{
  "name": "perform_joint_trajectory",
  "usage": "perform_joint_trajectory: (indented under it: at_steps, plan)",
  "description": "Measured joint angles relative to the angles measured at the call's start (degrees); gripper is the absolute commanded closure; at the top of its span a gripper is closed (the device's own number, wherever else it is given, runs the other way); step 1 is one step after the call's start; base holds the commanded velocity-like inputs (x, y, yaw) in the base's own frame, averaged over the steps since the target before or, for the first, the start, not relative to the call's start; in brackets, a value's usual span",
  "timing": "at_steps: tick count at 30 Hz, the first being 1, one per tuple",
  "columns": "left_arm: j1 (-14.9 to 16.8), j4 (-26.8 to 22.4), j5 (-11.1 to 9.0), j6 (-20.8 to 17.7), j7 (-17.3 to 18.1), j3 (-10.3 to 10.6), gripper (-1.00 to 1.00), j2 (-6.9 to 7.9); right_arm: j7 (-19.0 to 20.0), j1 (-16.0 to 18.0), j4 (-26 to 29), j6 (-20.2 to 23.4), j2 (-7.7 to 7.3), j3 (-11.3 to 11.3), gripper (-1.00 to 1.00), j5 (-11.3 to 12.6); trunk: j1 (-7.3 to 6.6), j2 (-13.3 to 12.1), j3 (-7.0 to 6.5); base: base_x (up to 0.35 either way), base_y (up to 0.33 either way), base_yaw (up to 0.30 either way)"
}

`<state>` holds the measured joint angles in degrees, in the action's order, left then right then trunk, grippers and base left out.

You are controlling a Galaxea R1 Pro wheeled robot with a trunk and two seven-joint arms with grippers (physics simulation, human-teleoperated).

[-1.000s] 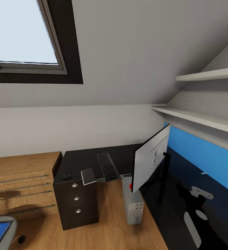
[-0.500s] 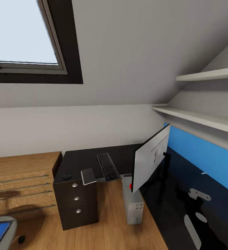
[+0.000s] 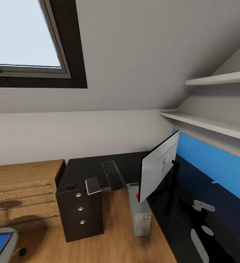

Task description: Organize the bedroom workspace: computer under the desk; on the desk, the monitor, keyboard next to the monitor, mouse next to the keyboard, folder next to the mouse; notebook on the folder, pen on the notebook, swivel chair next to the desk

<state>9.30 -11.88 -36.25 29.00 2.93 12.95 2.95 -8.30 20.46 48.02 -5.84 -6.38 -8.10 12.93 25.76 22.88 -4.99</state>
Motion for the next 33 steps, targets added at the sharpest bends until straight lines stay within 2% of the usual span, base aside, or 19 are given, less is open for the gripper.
perform_joint_trajectory:
  at_steps: [5,11,16,22,23,27,33]
  plan:
    - [0.00,-4.77,2.55,-4.65,-1.31,-0.04,-1.00,0.19,0.05,0.05,-1.36,0.09,-0.07,1.85,-1.00,-0.25,0.00,0.00,0.00,0.000,0.000,0.000]
    - [0.00,-10.71,3.35,-8.81,-3.35,-0.13,-1.00,0.22,0.07,1.51,-3.81,1.38,-0.06,2.36,-1.00,-0.32,0.00,0.00,0.00,0.000,0.000,0.000]
    - [0.00,-14.53,3.45,-11.15,-4.87,-0.14,-1.00,0.22,0.32,7.45,-9.67,3.99,-0.11,2.50,-1.00,-0.29,0.00,0.00,-0.01,0.000,0.000,0.000]
    - [-0.01,-16.01,3.39,-11.92,-5.49,-0.26,-1.00,0.23,1.20,15.10,-17.90,4.54,-0.33,2.61,-1.00,-0.37,0.00,0.00,0.00,0.000,0.000,0.000]
    - [0.00,-16.19,3.35,-11.89,-5.57,-0.29,-1.00,0.26,1.31,16.47,-19.83,3.94,-0.41,2.61,-1.00,-0.39,0.00,0.00,0.00,0.000,0.000,0.000]
    - [-0.01,-16.00,3.27,-11.77,-5.67,-0.34,-1.00,0.37,1.43,18.21,-22.61,0.52,-0.49,2.60,-1.00,-0.39,0.00,0.00,0.00,0.000,0.000,0.000]
    - [-0.01,-13.97,3.11,-11.65,-5.74,-0.51,-1.00,0.42,1.49,18.85,-23.92,-4.68,-0.44,2.61,-1.00,-0.34,0.00,0.00,0.00,0.000,0.000,0.000]
